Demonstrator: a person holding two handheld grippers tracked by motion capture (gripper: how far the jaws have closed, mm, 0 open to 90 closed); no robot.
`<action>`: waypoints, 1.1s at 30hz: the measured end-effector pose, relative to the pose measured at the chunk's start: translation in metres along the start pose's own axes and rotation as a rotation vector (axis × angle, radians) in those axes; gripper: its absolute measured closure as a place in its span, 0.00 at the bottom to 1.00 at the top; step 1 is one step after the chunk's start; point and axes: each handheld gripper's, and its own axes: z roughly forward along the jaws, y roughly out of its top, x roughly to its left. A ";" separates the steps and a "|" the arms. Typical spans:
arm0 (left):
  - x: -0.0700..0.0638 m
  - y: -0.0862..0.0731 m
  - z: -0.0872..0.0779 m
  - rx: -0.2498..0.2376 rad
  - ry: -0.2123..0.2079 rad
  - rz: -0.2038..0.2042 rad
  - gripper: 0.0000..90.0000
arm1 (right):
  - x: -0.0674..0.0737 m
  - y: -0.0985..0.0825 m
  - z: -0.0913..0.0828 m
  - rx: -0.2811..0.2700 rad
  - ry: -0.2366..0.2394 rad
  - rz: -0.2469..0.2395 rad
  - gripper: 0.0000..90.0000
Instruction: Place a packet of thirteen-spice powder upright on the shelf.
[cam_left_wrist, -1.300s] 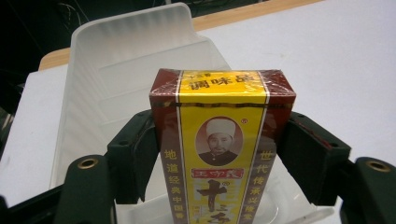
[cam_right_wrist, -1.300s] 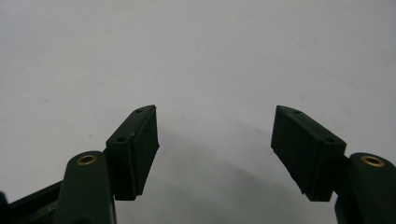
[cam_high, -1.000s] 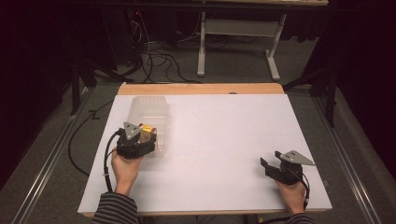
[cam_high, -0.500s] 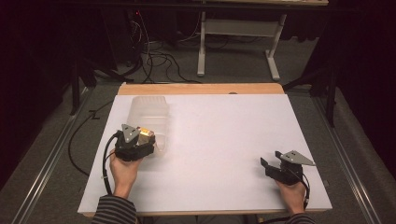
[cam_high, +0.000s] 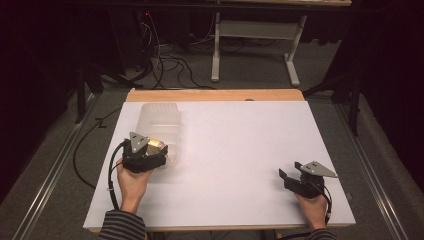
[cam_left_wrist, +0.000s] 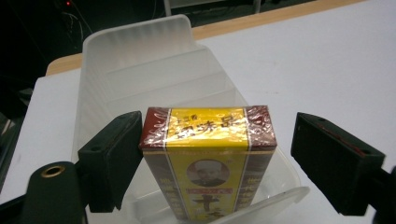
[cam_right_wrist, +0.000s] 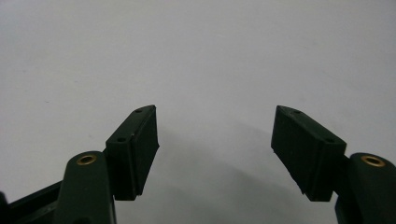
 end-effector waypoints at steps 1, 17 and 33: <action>-0.001 0.001 -0.001 -0.002 -0.006 0.001 0.20 | 0.000 0.000 0.000 0.000 0.000 0.000 0.36; -0.021 0.010 -0.023 -0.011 -0.102 0.003 0.18 | 0.000 0.000 0.000 0.003 0.002 0.003 0.36; -0.036 0.000 -0.039 0.042 -0.162 -0.005 0.18 | -0.001 0.000 0.000 0.005 0.004 0.001 0.36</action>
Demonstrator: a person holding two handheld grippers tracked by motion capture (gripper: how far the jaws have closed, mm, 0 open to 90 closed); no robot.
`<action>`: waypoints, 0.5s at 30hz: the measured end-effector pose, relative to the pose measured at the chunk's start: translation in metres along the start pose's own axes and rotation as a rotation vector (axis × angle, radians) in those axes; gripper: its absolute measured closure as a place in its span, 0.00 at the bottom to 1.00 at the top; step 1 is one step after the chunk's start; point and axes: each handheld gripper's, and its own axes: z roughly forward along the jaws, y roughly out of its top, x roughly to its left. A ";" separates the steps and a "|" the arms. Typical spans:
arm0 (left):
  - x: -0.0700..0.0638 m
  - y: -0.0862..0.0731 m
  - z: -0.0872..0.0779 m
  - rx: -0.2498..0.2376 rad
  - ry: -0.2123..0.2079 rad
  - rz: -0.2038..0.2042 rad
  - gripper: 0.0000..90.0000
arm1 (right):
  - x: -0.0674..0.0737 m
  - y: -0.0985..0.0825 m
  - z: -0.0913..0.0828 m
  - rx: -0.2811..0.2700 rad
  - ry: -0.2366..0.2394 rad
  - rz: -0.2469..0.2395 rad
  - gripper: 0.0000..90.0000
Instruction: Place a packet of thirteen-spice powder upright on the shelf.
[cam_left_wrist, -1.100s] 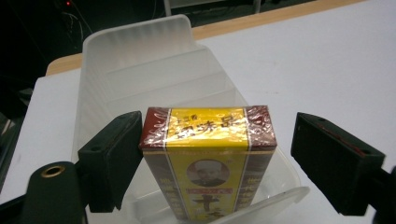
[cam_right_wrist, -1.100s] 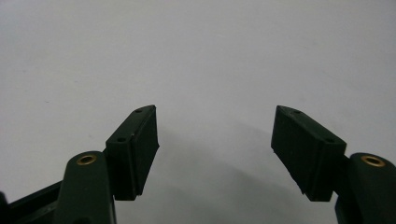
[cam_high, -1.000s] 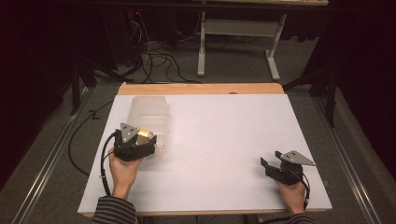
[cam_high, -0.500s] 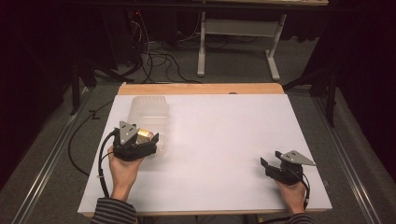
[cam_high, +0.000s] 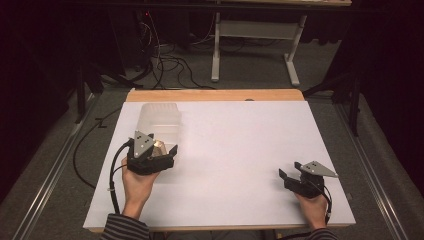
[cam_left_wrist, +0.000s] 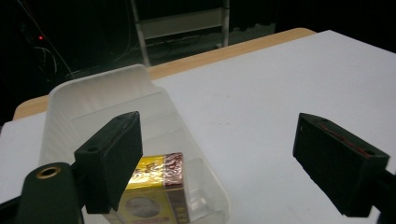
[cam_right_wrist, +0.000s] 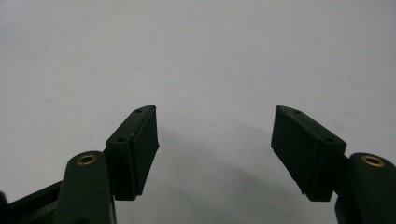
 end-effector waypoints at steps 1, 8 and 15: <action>-0.001 -0.001 0.000 0.000 0.002 -0.007 0.18 | 0.000 0.000 0.000 0.000 0.000 0.000 0.36; -0.005 -0.008 -0.004 0.018 -0.012 -0.003 0.19 | 0.000 0.000 0.000 -0.001 -0.001 0.003 0.36; -0.011 -0.020 -0.009 0.054 -0.038 0.004 0.19 | 0.000 0.000 0.000 -0.003 -0.001 0.002 0.36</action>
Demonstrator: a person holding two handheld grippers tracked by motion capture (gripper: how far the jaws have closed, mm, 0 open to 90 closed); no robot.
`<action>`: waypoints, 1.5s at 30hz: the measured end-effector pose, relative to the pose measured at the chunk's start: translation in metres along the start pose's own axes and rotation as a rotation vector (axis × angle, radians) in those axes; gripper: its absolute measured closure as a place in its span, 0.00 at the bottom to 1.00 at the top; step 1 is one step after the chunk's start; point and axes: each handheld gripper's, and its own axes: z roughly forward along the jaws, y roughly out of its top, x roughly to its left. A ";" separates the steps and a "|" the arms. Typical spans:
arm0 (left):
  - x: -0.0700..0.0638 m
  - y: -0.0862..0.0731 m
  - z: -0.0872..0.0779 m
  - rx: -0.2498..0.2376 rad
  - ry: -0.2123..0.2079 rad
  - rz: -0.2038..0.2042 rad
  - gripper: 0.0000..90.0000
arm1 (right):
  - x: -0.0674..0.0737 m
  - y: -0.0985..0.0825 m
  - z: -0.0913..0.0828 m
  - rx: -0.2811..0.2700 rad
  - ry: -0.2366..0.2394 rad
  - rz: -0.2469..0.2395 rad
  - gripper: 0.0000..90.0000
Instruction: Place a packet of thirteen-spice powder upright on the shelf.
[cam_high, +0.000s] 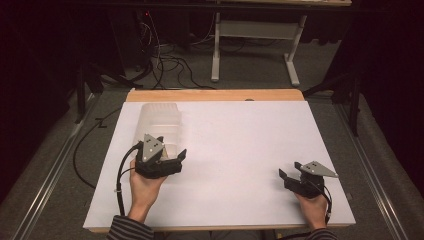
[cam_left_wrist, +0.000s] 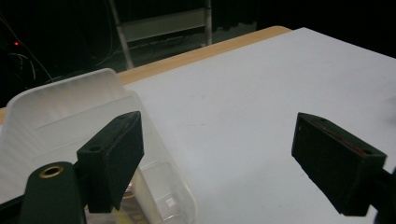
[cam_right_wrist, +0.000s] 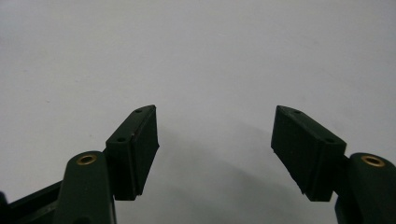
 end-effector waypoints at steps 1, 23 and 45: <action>-0.001 -0.002 -0.001 0.009 -0.006 0.004 0.20 | 0.000 0.000 0.000 0.001 0.000 0.000 0.36; -0.012 -0.037 -0.008 0.096 -0.036 -0.008 0.21 | 0.000 0.000 -0.001 0.000 -0.001 0.003 0.36; -0.015 -0.065 -0.011 0.168 -0.045 -0.011 0.23 | 0.000 0.000 0.000 -0.001 -0.001 -0.005 0.36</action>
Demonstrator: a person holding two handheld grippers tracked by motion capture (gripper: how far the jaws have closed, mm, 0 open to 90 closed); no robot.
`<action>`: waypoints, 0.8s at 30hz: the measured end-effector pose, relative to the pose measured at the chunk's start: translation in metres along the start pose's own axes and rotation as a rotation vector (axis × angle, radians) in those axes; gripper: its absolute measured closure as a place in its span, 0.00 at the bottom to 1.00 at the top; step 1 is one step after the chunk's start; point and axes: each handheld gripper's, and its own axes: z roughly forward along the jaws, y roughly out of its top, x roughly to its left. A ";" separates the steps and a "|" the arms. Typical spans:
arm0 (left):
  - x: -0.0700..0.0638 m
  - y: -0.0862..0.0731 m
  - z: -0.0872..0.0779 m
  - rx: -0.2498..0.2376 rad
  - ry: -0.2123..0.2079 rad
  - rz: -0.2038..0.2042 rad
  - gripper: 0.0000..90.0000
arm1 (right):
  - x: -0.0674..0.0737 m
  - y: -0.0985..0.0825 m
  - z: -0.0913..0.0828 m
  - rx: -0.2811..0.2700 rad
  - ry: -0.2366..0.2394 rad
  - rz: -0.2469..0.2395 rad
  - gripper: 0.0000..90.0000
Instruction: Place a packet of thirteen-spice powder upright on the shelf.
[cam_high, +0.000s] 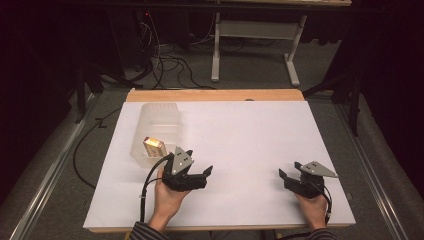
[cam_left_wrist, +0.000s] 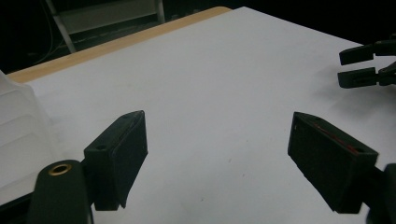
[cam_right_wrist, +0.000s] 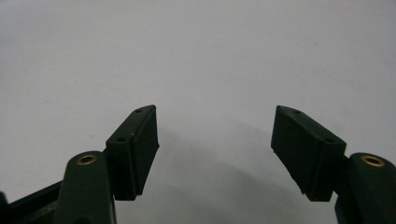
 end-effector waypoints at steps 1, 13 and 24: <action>0.000 -0.002 0.000 0.008 -0.006 0.004 0.23 | 0.000 0.000 0.000 -0.001 0.000 -0.001 0.36; 0.003 -0.017 0.006 0.042 0.005 0.002 0.24 | 0.000 0.000 0.000 0.000 -0.002 -0.002 0.36; 0.006 -0.030 0.014 0.070 0.024 0.007 0.24 | 0.000 0.000 0.000 0.002 0.000 -0.002 0.36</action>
